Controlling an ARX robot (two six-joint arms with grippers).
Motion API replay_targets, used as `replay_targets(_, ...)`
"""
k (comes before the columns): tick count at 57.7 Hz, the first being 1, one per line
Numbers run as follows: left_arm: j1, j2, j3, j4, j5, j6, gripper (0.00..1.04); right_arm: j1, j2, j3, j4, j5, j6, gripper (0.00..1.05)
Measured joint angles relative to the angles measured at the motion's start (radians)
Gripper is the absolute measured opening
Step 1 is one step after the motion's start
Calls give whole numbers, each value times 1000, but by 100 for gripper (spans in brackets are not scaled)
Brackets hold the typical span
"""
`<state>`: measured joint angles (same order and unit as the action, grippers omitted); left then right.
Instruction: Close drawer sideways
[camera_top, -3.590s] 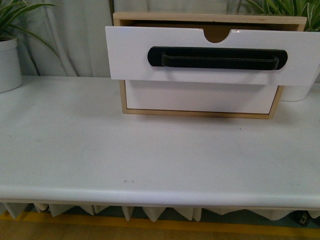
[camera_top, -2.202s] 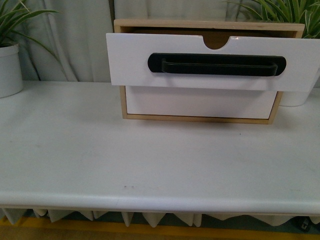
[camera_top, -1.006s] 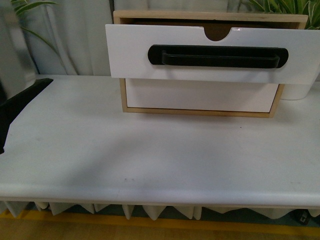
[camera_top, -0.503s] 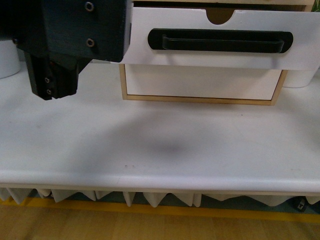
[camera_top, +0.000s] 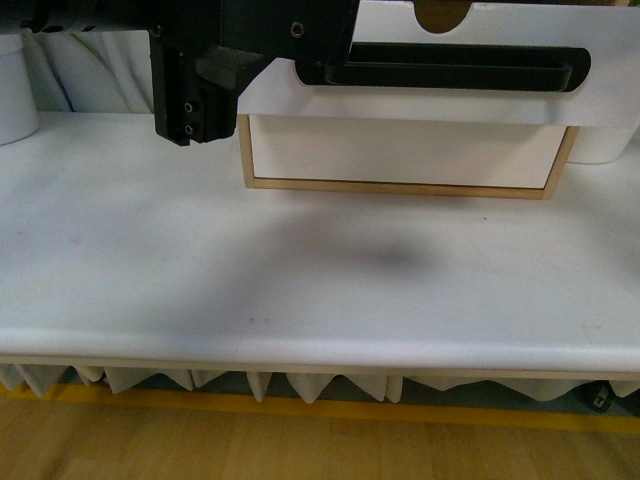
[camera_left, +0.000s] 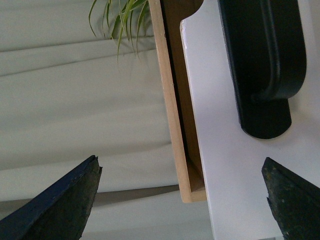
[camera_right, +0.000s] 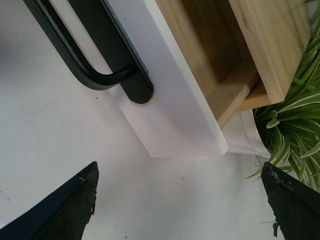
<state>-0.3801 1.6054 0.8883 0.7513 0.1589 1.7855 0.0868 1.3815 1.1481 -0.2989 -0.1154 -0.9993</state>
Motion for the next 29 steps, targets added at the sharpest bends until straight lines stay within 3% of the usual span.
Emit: replay_targets(29,-2,65,82,-24,-1,2,98,-23,79,71,2,-22,-8,95)
